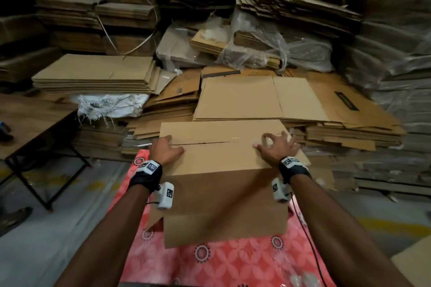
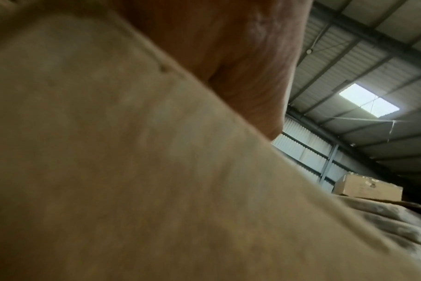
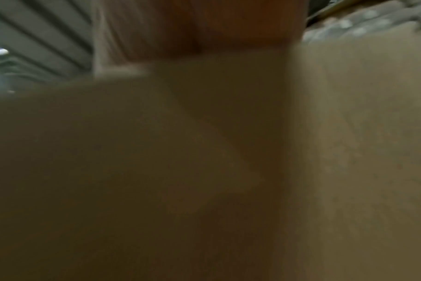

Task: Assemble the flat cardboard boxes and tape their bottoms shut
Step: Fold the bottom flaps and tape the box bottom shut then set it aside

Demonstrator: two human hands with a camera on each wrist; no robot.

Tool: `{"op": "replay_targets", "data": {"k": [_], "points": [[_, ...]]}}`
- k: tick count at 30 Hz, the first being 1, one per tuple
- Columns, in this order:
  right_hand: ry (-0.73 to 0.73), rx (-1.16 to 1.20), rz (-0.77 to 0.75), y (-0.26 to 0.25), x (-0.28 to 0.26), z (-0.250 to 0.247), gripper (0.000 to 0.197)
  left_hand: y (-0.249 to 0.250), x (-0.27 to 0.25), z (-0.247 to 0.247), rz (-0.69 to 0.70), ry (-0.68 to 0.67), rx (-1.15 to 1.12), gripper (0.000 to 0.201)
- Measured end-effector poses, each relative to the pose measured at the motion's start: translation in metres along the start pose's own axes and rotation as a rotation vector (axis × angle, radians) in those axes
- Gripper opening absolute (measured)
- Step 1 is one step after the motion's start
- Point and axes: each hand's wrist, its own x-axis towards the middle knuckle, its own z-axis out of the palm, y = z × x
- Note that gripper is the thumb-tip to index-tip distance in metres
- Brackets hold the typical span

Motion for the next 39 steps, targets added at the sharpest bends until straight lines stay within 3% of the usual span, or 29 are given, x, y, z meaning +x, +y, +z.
{"op": "replay_targets", "data": {"k": [3,6,10,13,16,18,24,27,32,39], "points": [[-0.04,-0.033,-0.12,-0.027,-0.014,0.029,0.063,-0.006,-0.003,0.015,-0.06,-0.06,0.016,0.063],[-0.183,0.057,-0.163,-0.05,-0.041,0.068,0.064,-0.017,-0.013,0.039,-0.099,-0.177,0.012,0.063],[-0.257,-0.047,-0.2,-0.062,-0.07,0.116,0.082,-0.031,-0.038,0.07,-0.111,-0.196,0.006,0.066],[-0.317,-0.043,-0.219,-0.056,-0.08,0.136,0.093,-0.037,-0.052,0.084,-0.092,-0.156,-0.001,0.053],[-0.279,-0.061,-0.223,-0.047,-0.081,0.138,0.089,-0.037,-0.064,0.086,-0.12,-0.103,-0.077,0.057],[-0.28,-0.066,-0.225,-0.049,-0.077,0.139,0.088,-0.037,-0.073,0.084,-0.118,-0.088,-0.142,0.047],[-0.267,0.043,-0.405,-0.084,-0.092,0.153,0.089,-0.055,-0.088,0.106,-0.155,-0.233,-0.416,0.021],[-0.263,0.004,-0.469,-0.088,-0.098,0.16,0.096,-0.075,-0.078,0.114,-0.175,-0.217,-0.462,0.026],[-0.312,-0.101,-0.571,-0.085,-0.096,0.159,0.123,-0.09,-0.081,0.131,-0.111,-0.188,-0.343,0.034],[-0.322,-0.146,-0.608,-0.084,-0.092,0.165,0.123,-0.101,-0.101,0.153,-0.04,-0.164,-0.258,0.059]]}}
